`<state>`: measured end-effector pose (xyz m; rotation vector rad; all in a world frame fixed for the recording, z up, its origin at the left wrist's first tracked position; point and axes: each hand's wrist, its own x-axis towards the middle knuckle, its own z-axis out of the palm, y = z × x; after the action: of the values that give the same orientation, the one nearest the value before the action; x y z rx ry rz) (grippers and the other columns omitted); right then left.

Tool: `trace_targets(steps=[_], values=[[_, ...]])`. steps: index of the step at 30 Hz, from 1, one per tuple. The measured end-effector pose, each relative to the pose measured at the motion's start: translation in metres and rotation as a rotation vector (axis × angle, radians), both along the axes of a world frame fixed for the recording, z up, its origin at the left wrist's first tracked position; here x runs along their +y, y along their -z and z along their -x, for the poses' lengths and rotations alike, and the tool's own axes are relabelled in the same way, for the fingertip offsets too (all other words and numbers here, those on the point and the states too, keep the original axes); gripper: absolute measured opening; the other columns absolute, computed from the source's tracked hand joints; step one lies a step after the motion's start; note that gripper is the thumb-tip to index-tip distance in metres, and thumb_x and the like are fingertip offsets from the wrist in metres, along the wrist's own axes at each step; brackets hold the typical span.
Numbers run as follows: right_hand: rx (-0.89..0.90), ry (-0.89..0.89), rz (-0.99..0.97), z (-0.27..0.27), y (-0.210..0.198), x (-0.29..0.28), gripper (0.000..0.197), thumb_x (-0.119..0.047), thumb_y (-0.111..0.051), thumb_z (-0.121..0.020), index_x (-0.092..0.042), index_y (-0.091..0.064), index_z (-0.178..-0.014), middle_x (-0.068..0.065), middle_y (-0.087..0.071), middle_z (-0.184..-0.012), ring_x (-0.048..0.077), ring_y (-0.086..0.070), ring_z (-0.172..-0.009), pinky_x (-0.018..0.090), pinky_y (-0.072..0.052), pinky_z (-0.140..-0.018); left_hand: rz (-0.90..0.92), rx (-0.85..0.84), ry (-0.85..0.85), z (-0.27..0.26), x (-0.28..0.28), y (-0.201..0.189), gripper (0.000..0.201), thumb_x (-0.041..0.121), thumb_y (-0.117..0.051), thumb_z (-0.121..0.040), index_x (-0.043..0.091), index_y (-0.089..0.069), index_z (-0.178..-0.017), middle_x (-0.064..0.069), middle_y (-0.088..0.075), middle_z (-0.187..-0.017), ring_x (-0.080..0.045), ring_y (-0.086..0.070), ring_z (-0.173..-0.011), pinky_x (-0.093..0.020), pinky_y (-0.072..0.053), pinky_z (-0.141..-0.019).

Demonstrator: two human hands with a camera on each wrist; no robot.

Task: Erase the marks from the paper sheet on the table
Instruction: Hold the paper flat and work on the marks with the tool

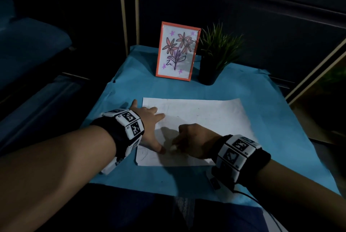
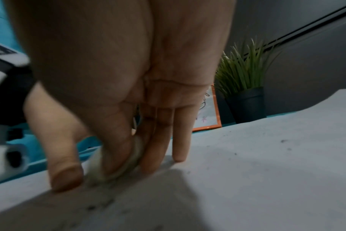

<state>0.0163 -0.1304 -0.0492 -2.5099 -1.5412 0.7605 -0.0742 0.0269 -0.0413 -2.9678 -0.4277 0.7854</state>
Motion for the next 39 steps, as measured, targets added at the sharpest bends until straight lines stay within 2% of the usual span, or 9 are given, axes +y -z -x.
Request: trace_targets(steps=[5, 10, 14, 17, 21, 24, 28, 33, 39], values=[[-0.057, -0.011, -0.065, 0.003, -0.004, 0.002, 0.028, -0.032, -0.059, -0.090, -0.014, -0.066, -0.112, 0.004, -0.055, -0.104, 0.021, -0.055, -0.100, 0.020, -0.035, -0.076, 0.015, 0.024, -0.007, -0.001, 0.001, -0.002, 0.122, 0.091, -0.051, -0.060, 0.032, -0.001, -0.154, -0.001, 0.003, -0.162, -0.021, -0.007, -0.149, -0.056, 0.006, -0.116], [-0.033, -0.130, -0.015, 0.003, -0.004, -0.011, 0.028, -0.037, -0.056, -0.092, -0.024, -0.068, -0.114, -0.009, -0.041, -0.087, 0.013, -0.044, -0.089, 0.019, -0.030, -0.075, 0.011, 0.029, -0.001, 0.000, 0.000, -0.001, 0.120, 0.088, -0.053, -0.063, 0.031, 0.000, -0.154, -0.002, 0.004, -0.162, -0.022, -0.006, -0.149, -0.057, 0.005, -0.116], [-0.058, 0.000, -0.105, -0.004, 0.003, -0.004, 0.031, -0.032, -0.061, -0.088, -0.016, -0.065, -0.114, -0.020, -0.037, -0.074, 0.009, -0.050, -0.092, 0.018, -0.034, -0.074, 0.021, 0.034, -0.010, -0.001, 0.003, 0.000, 0.120, 0.089, -0.053, -0.061, 0.032, 0.001, -0.153, -0.001, 0.004, -0.162, -0.022, -0.005, -0.149, -0.058, 0.006, -0.114], [-0.047, -0.062, -0.089, -0.002, 0.004, -0.013, 0.029, -0.034, -0.060, -0.089, -0.021, -0.068, -0.114, -0.011, -0.042, -0.082, 0.010, -0.046, -0.087, 0.018, -0.032, -0.072, 0.018, 0.028, -0.005, -0.001, 0.002, 0.000, 0.121, 0.089, -0.053, -0.061, 0.032, -0.001, -0.154, -0.001, 0.002, -0.162, -0.022, -0.006, -0.149, -0.058, 0.005, -0.115], [-0.023, -0.169, -0.097, 0.002, -0.005, -0.023, 0.027, -0.034, -0.059, -0.091, -0.023, -0.069, -0.114, 0.000, -0.048, -0.094, 0.019, -0.054, -0.093, 0.013, -0.029, -0.065, 0.014, 0.020, -0.007, 0.000, 0.002, 0.002, 0.121, 0.090, -0.051, -0.060, 0.032, 0.000, -0.153, 0.000, 0.003, -0.162, -0.021, -0.006, -0.149, -0.058, 0.004, -0.115], [-0.042, -0.044, -0.110, -0.004, 0.000, -0.012, 0.031, -0.028, -0.061, -0.087, -0.015, -0.067, -0.115, -0.005, -0.051, -0.091, 0.019, -0.057, -0.101, 0.016, -0.034, -0.071, 0.019, 0.026, -0.016, 0.000, 0.003, 0.002, 0.121, 0.090, -0.051, -0.061, 0.033, 0.002, -0.153, 0.000, 0.005, -0.162, -0.021, -0.005, -0.149, -0.058, 0.005, -0.115], [-0.024, -0.048, -0.100, -0.004, 0.002, -0.014, 0.030, -0.029, -0.063, -0.087, -0.016, -0.067, -0.113, -0.019, -0.042, -0.076, 0.004, -0.049, -0.081, 0.016, -0.032, -0.071, 0.014, 0.026, -0.008, -0.001, 0.002, 0.001, 0.121, 0.090, -0.052, -0.061, 0.032, 0.002, -0.153, 0.000, 0.004, -0.162, -0.021, -0.005, -0.149, -0.057, 0.005, -0.116], [-0.001, -0.132, -0.026, 0.000, -0.006, -0.023, 0.030, -0.038, -0.059, -0.089, -0.022, -0.070, -0.112, -0.012, -0.039, -0.082, 0.018, -0.055, -0.096, 0.018, -0.033, -0.074, 0.019, 0.028, -0.013, 0.001, 0.001, 0.002, 0.121, 0.090, -0.051, -0.061, 0.032, 0.001, -0.153, 0.000, 0.005, -0.162, -0.021, -0.004, -0.149, -0.057, 0.006, -0.116], [-0.014, -0.070, -0.058, 0.001, -0.003, -0.021, 0.028, -0.030, -0.061, -0.088, -0.019, -0.069, -0.112, -0.006, -0.047, -0.084, 0.019, -0.054, -0.092, 0.021, -0.036, -0.073, 0.011, 0.032, -0.004, -0.002, 0.003, 0.002, 0.123, 0.091, -0.051, -0.060, 0.032, 0.002, -0.153, 0.000, 0.004, -0.162, -0.022, -0.005, -0.149, -0.057, 0.004, -0.115]])
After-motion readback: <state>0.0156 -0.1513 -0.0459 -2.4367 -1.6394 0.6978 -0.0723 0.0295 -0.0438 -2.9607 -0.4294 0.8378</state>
